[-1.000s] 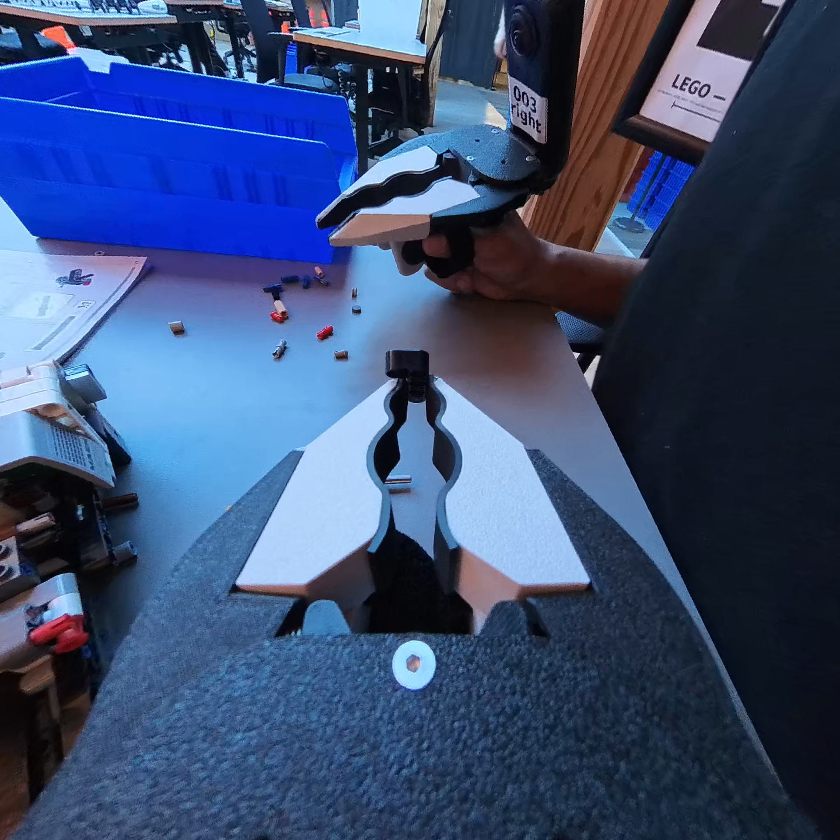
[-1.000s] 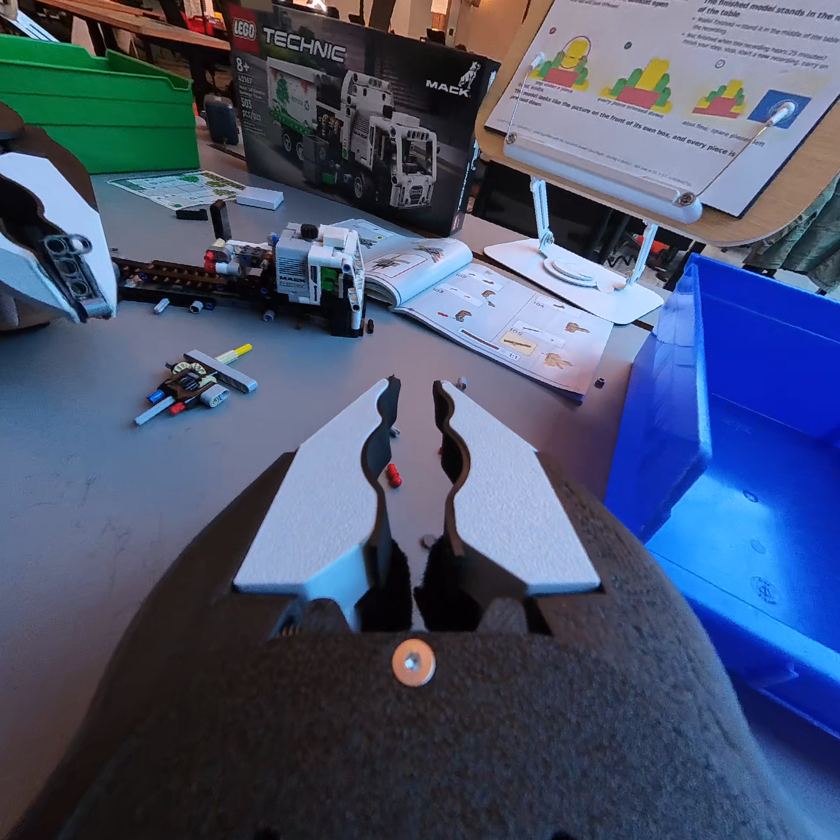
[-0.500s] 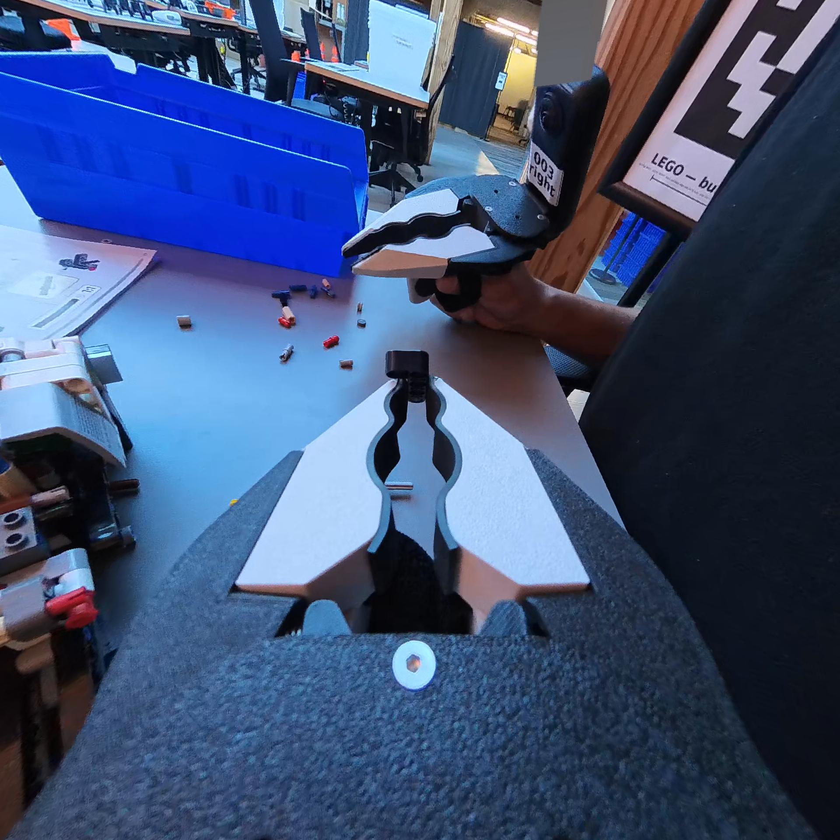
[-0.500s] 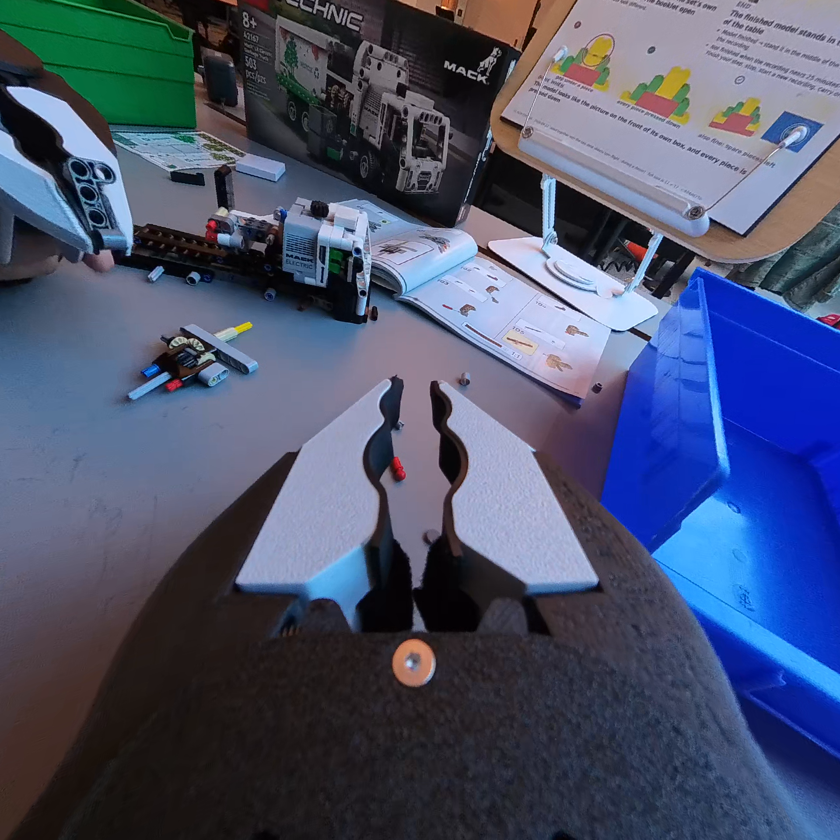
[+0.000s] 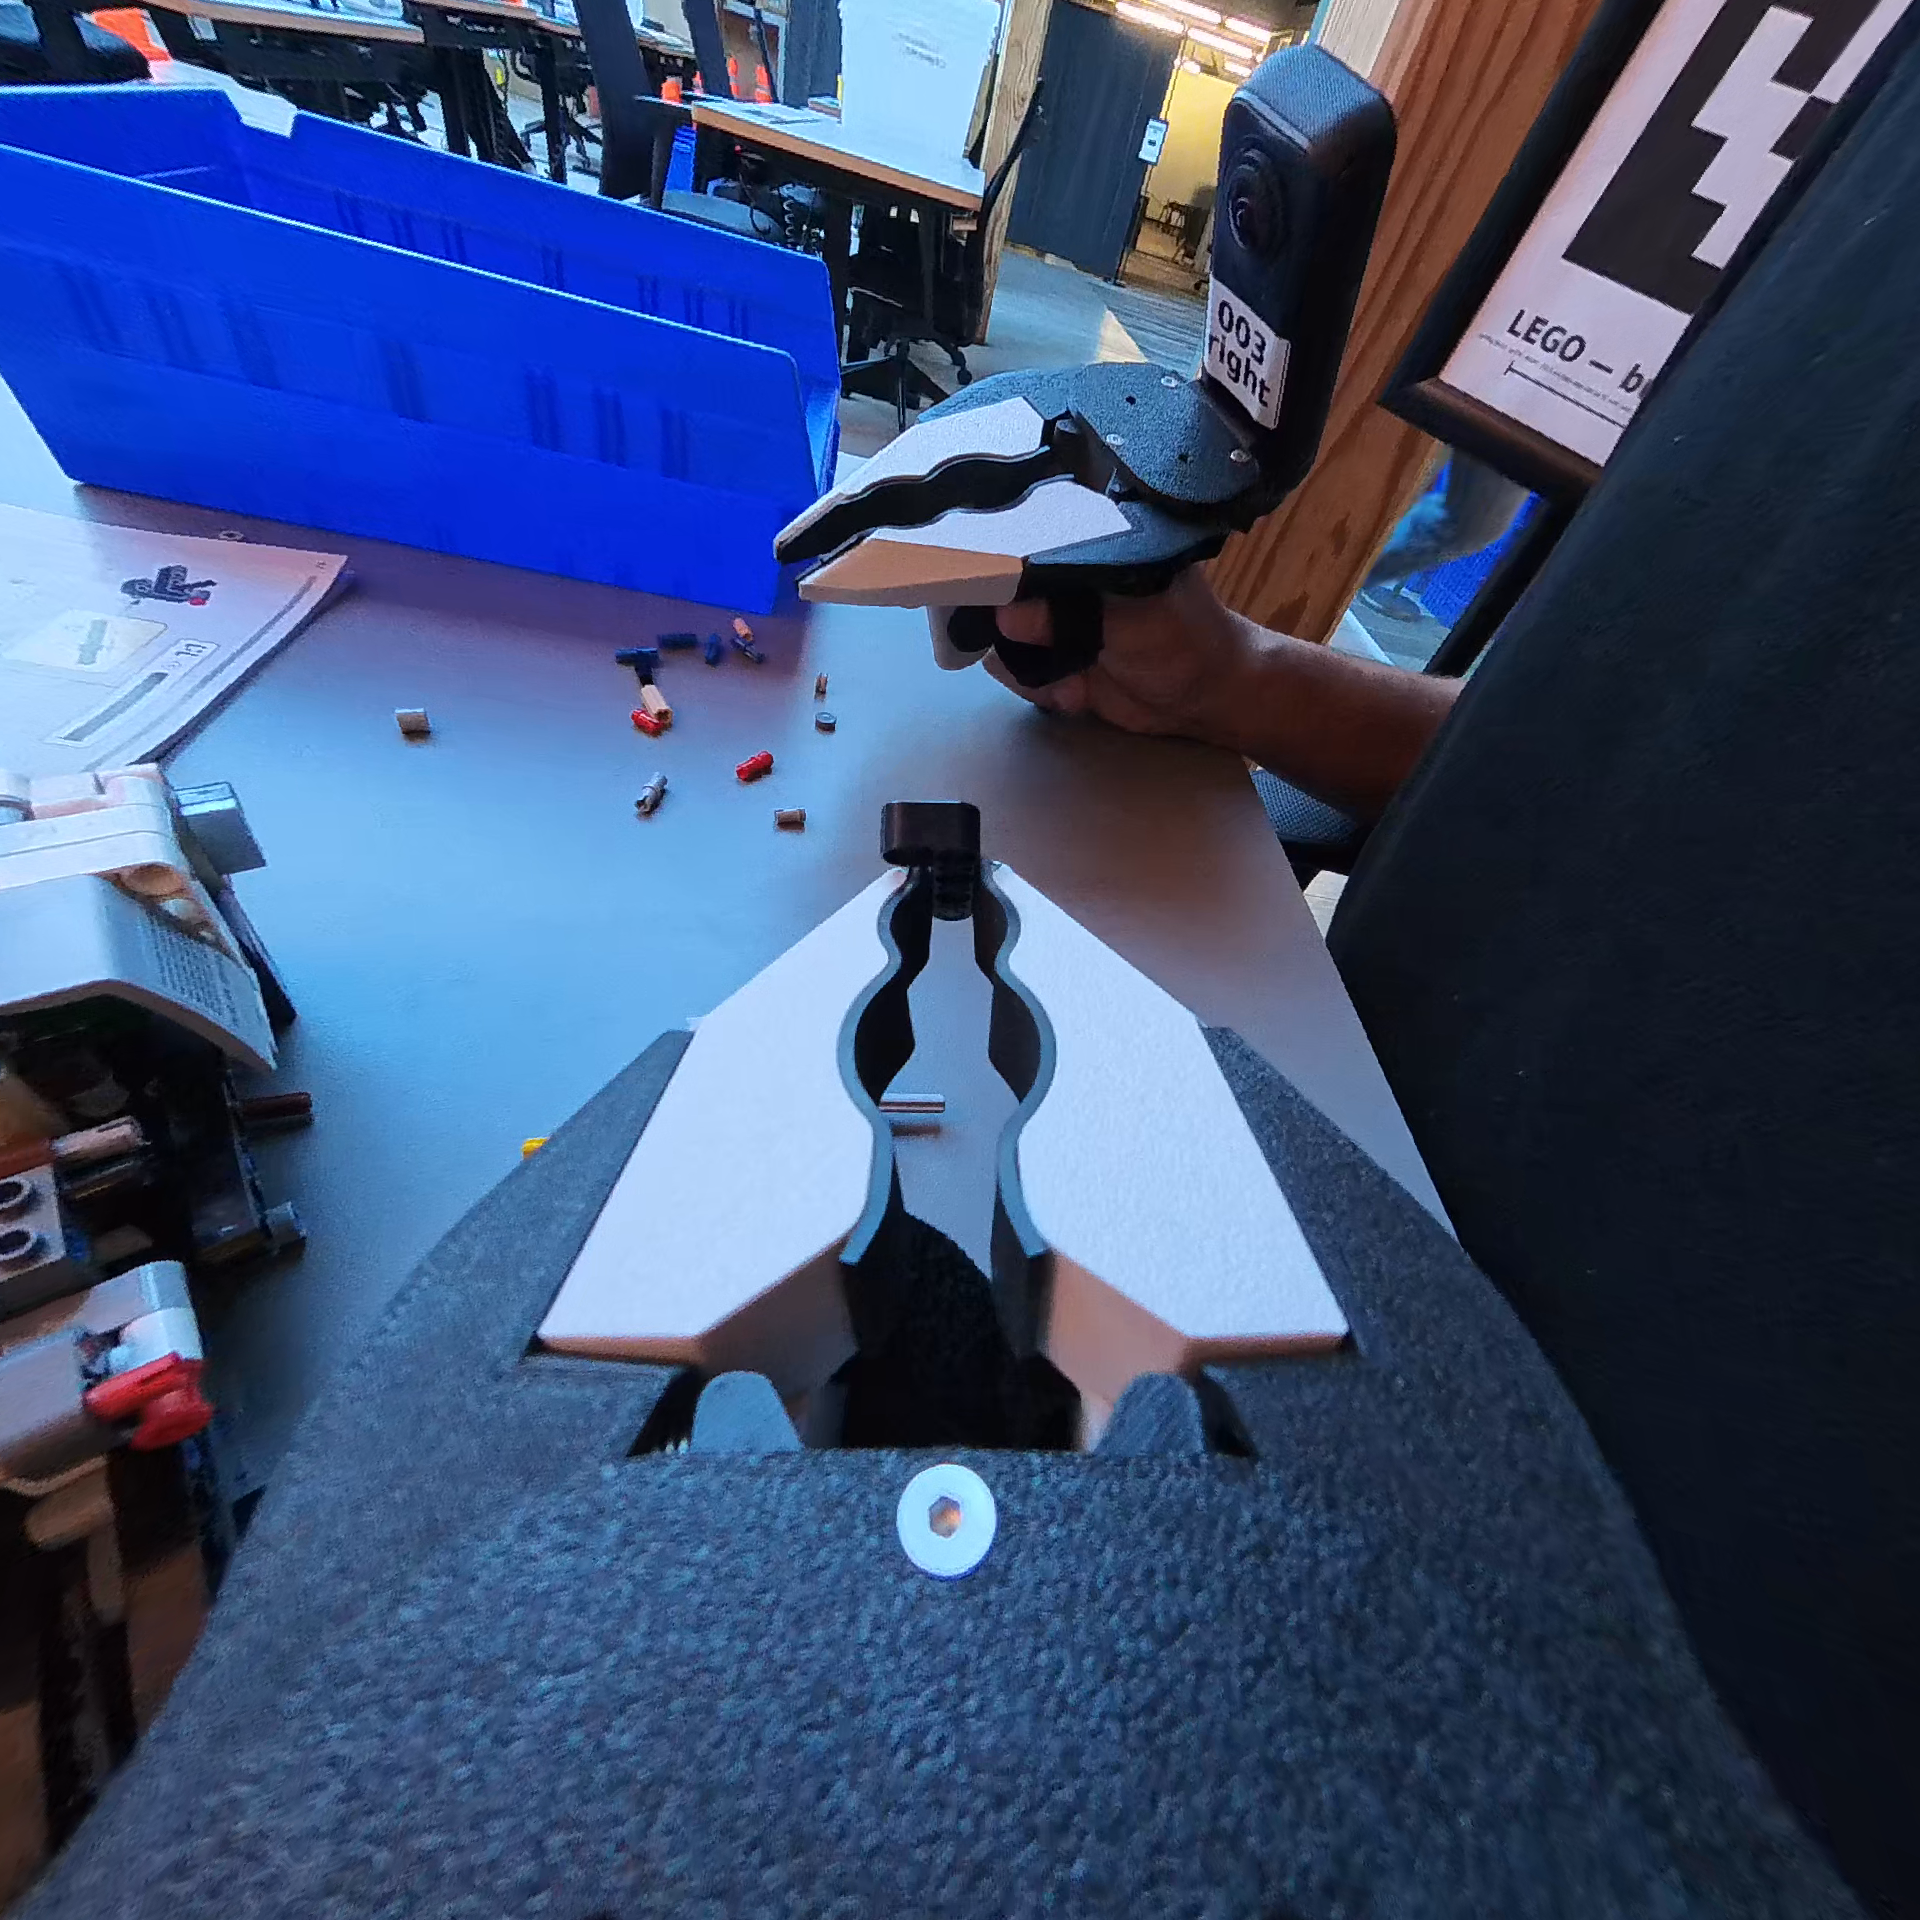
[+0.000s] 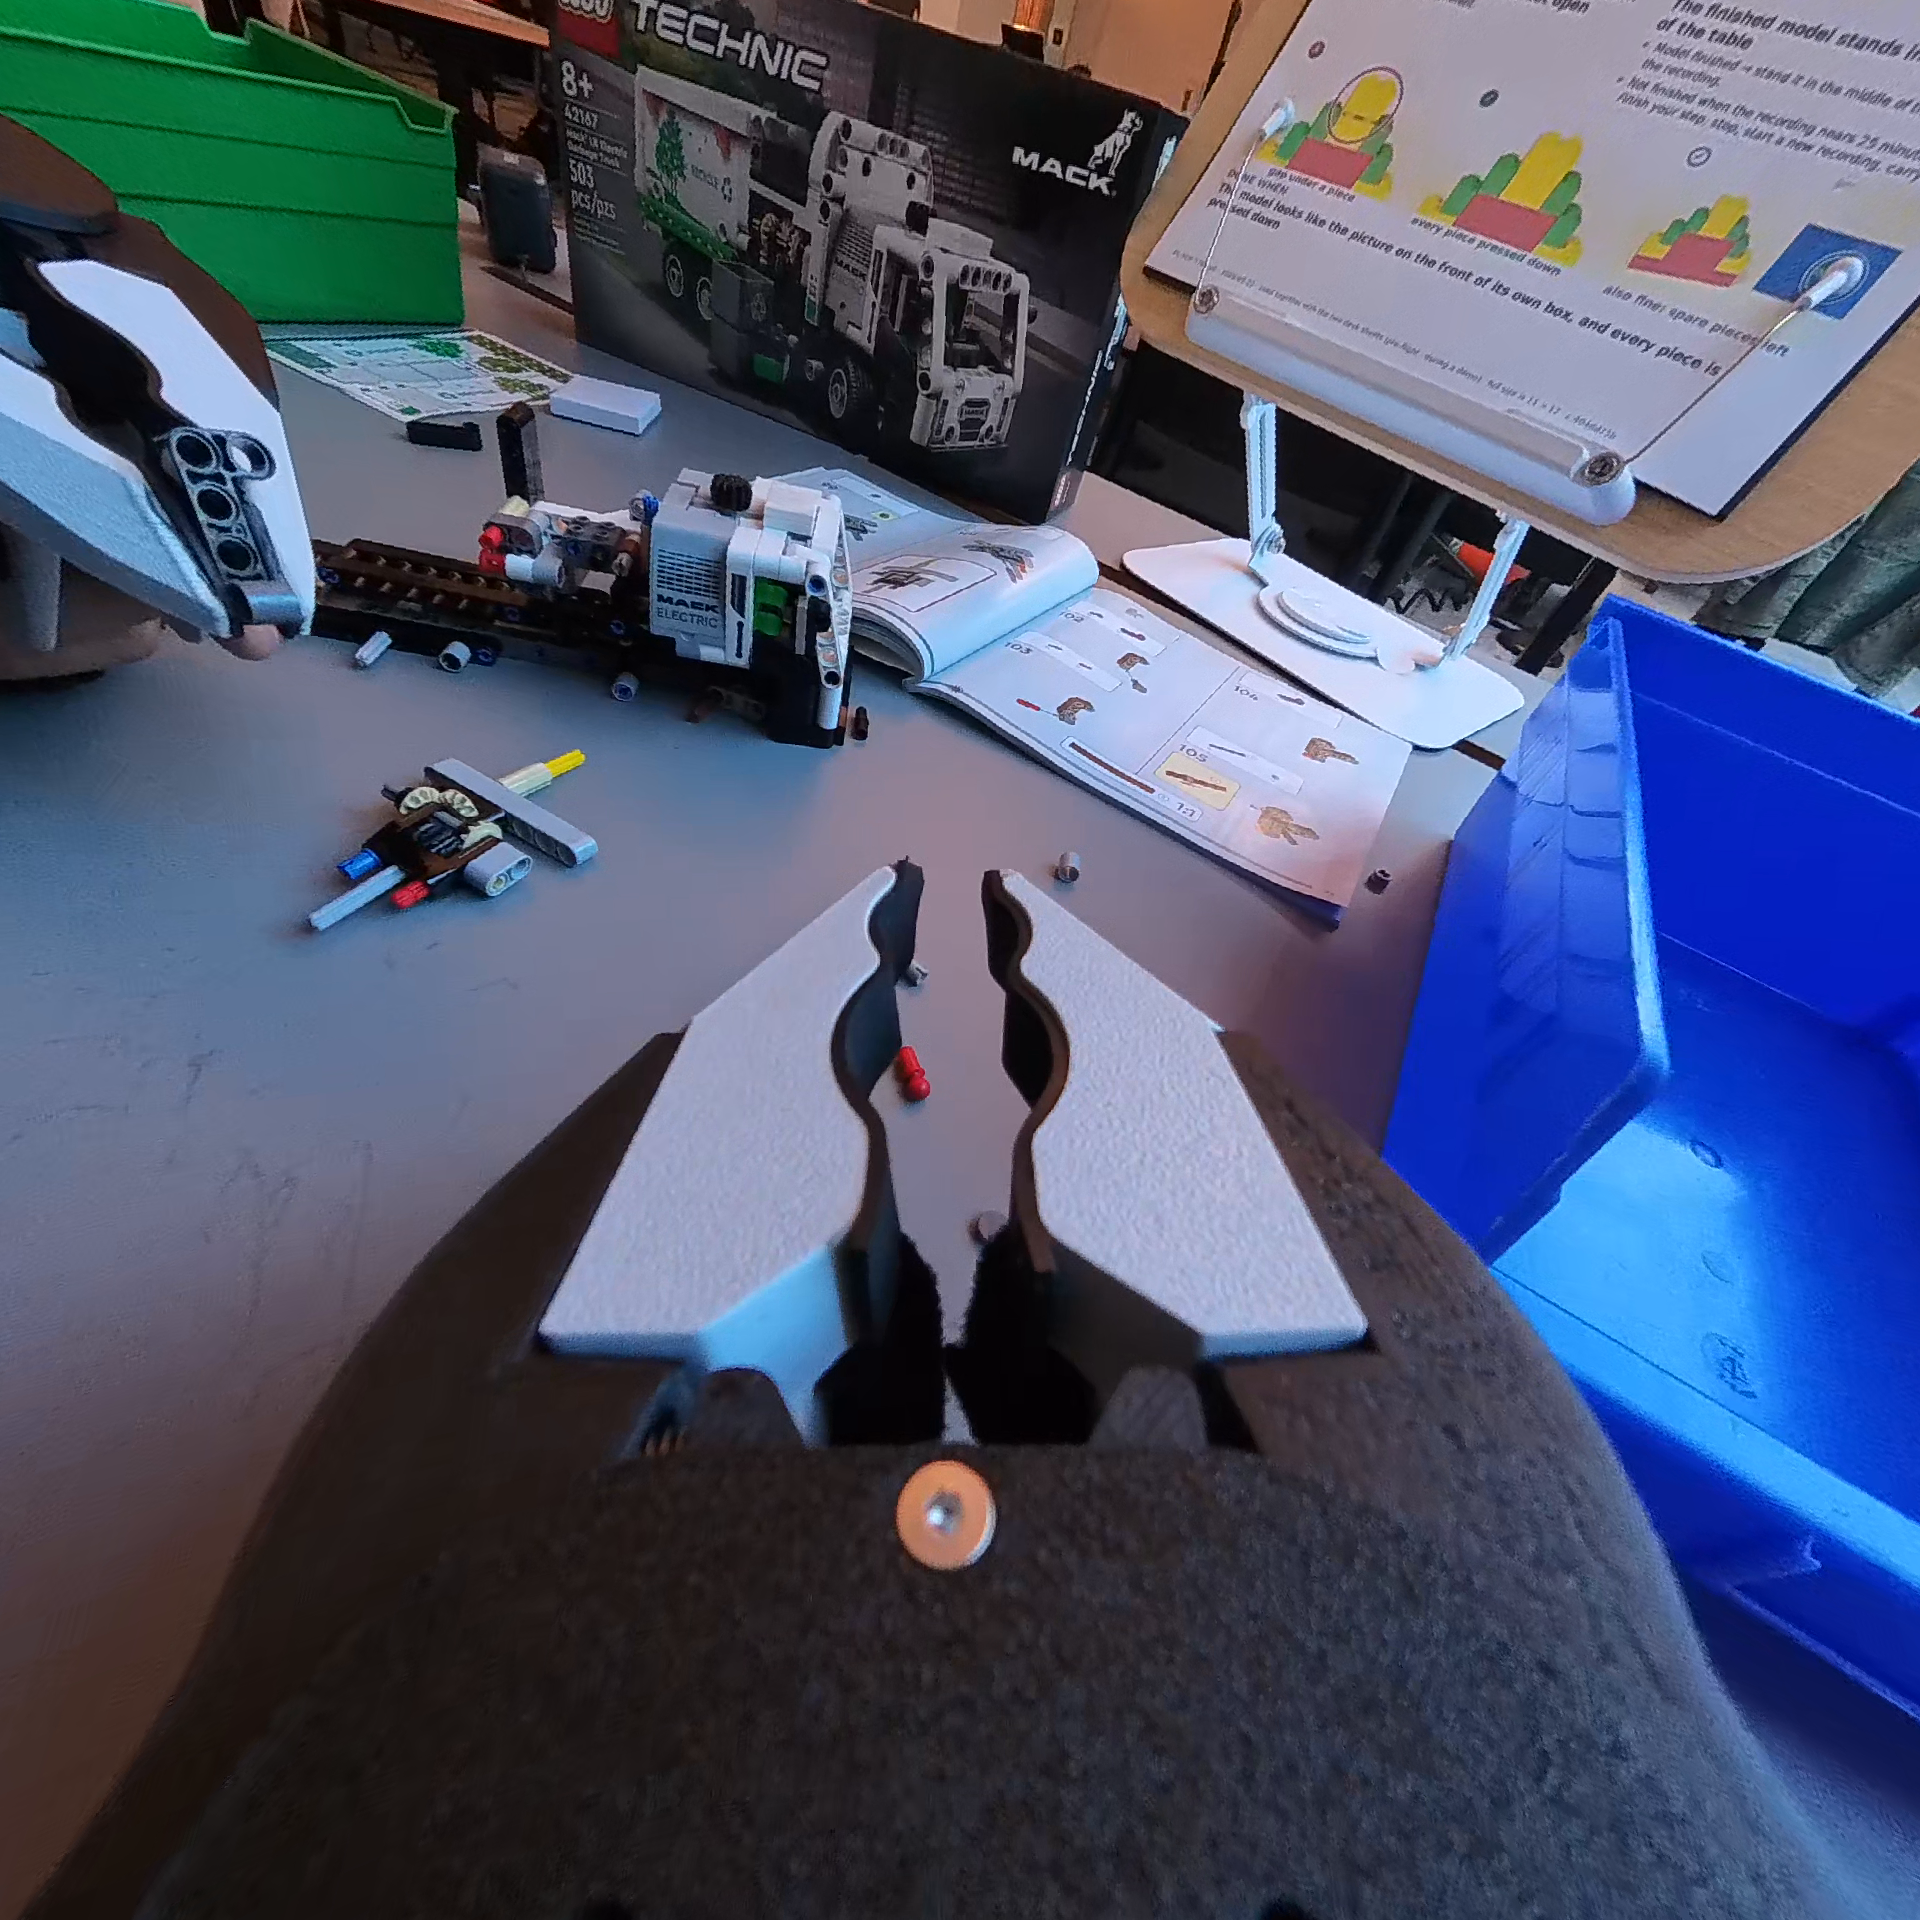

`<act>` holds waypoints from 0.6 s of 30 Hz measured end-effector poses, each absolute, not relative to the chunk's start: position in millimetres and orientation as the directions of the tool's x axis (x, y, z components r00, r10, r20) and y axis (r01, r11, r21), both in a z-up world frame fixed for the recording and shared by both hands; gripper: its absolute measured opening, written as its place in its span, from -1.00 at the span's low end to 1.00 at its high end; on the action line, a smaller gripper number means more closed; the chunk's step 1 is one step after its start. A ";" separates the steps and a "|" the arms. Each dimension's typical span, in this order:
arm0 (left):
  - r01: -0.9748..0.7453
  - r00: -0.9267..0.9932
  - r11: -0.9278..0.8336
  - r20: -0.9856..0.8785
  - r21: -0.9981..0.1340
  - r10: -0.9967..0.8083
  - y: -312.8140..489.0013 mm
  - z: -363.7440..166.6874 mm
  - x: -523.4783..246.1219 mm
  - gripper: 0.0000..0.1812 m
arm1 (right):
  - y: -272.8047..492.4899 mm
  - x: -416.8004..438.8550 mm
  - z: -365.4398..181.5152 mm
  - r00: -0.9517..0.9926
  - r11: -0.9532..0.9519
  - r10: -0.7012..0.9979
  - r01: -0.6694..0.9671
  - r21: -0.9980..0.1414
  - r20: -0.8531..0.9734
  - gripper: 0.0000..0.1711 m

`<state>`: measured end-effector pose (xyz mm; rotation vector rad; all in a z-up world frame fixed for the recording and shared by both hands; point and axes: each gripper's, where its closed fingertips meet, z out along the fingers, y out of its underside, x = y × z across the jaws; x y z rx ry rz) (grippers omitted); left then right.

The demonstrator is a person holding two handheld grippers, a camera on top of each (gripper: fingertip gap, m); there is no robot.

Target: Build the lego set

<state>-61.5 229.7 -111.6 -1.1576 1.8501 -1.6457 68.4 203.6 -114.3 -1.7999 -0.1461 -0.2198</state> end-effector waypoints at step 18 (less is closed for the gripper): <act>-0.294 -0.550 -0.161 0.304 -0.942 -0.778 243.7 -101.0 -59.8 -0.94 | 204.1 71.7 -113.8 0.982 -0.237 -0.020 0.180 -0.955 0.190 -0.90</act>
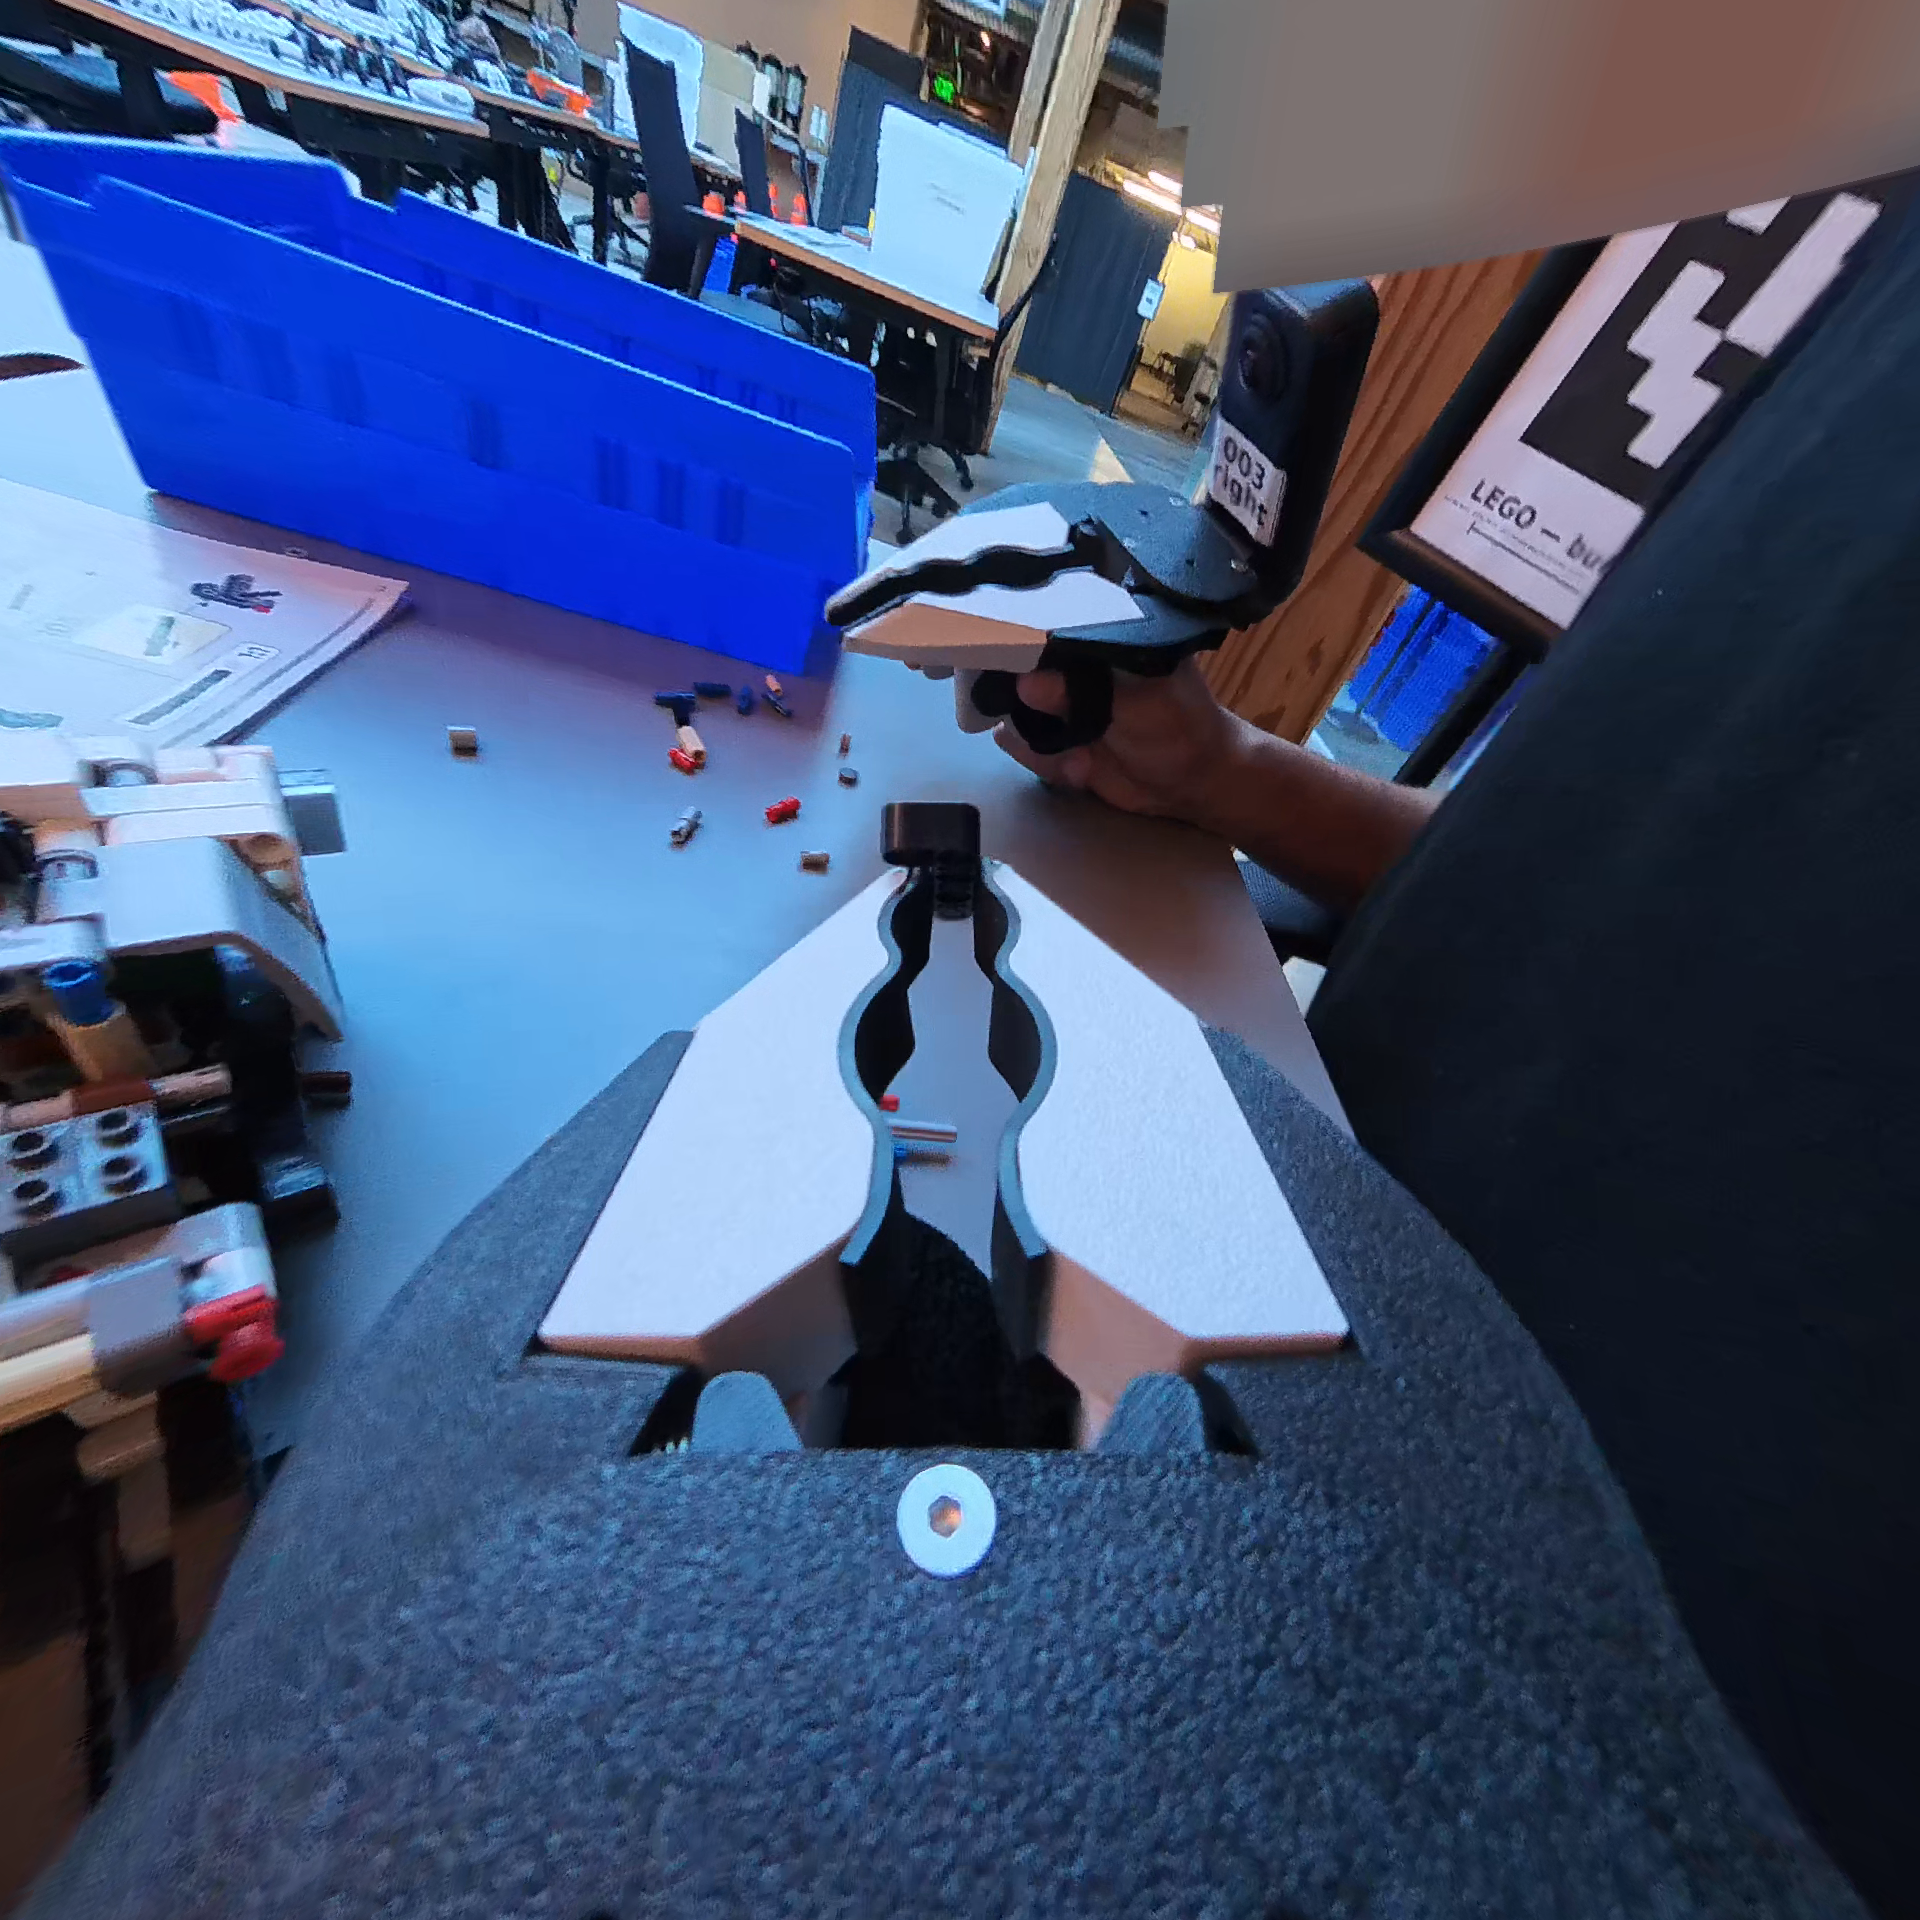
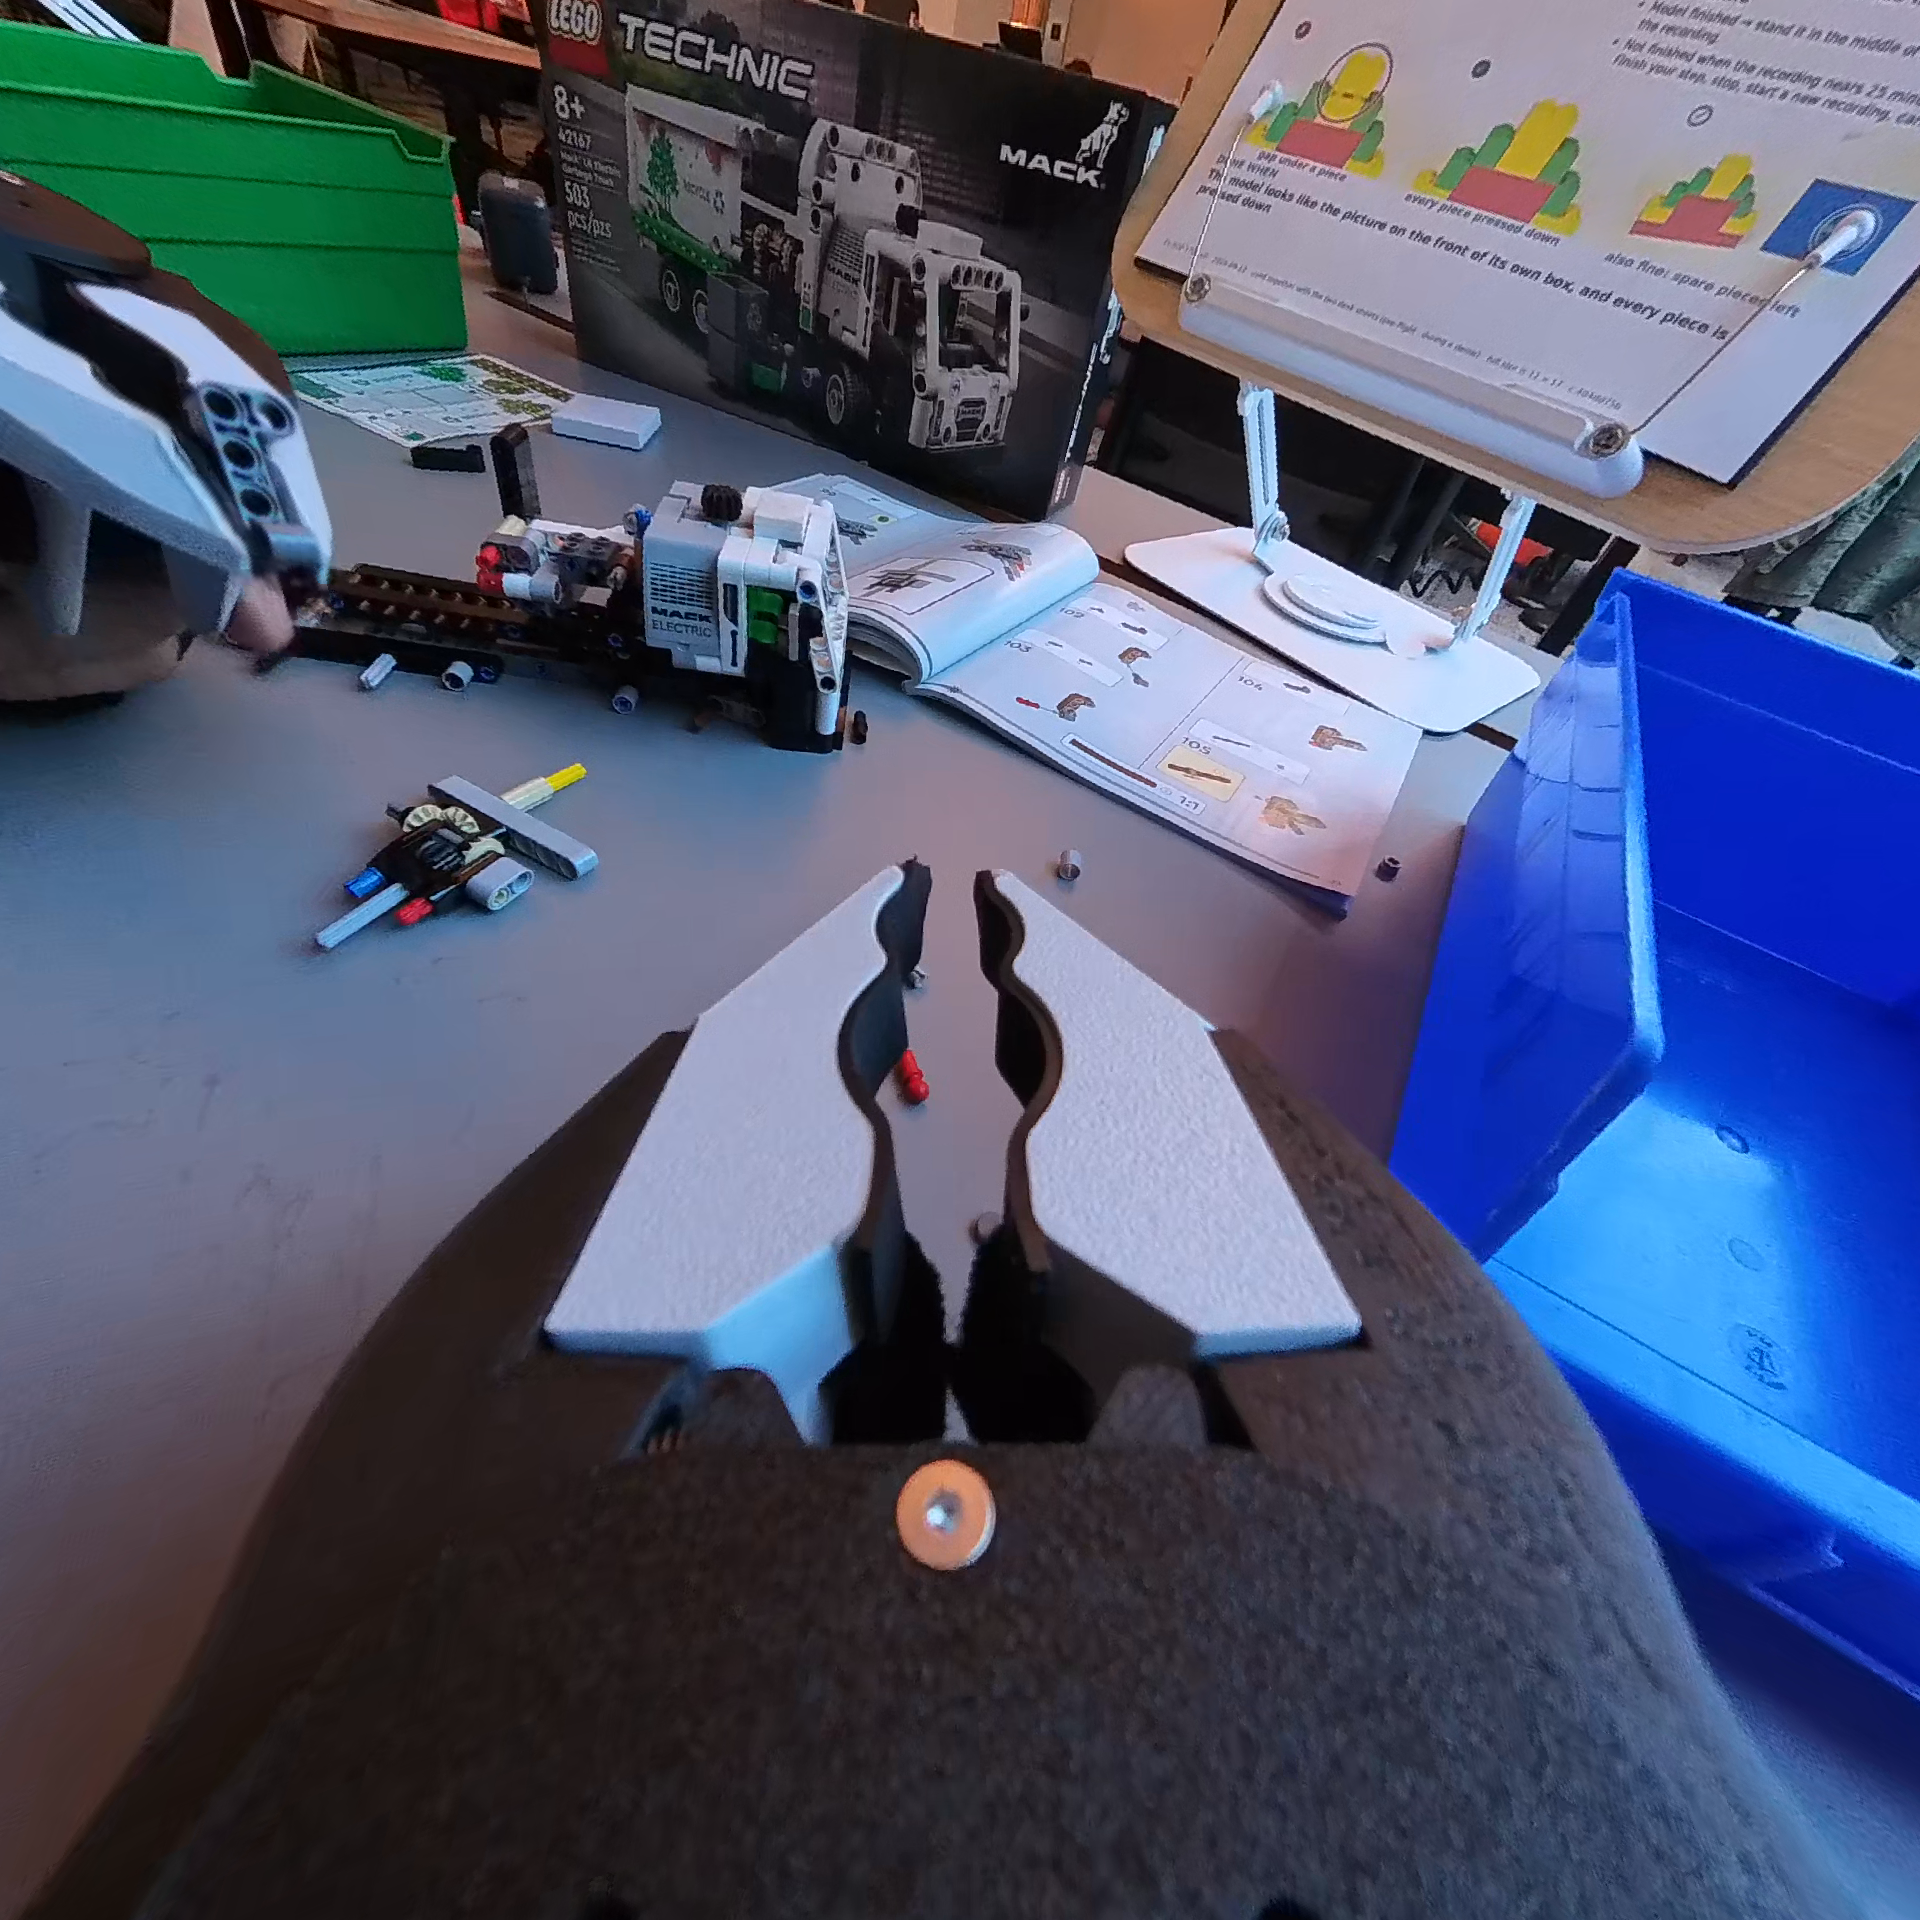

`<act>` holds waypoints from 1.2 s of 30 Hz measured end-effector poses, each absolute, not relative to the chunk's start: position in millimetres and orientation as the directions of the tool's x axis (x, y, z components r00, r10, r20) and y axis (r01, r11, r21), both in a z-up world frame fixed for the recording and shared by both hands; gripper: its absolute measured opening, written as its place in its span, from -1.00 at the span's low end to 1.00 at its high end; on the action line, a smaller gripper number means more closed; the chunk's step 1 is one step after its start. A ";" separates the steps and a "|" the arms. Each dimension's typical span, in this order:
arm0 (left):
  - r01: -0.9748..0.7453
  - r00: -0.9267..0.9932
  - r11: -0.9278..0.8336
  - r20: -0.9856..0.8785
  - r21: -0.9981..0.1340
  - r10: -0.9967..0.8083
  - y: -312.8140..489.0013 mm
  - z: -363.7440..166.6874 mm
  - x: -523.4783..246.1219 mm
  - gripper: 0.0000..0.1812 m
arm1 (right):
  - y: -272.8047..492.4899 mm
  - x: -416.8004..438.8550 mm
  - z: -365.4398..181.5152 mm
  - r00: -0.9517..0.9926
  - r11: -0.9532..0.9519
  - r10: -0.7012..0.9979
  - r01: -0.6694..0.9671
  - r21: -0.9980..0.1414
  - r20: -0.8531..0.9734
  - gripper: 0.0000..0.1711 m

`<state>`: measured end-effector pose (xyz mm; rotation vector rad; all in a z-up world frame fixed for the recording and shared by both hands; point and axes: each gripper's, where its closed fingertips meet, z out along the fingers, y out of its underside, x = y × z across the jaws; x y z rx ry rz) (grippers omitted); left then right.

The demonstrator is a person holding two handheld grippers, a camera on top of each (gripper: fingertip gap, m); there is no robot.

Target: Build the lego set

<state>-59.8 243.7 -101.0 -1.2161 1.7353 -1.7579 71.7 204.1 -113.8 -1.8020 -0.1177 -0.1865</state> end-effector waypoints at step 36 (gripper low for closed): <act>-0.282 -0.720 -0.244 0.373 -0.928 -0.585 204.3 -78.4 -98.6 -0.95 | 216.6 -100.1 -79.0 0.637 -0.372 0.650 -0.208 -0.904 -0.414 -0.81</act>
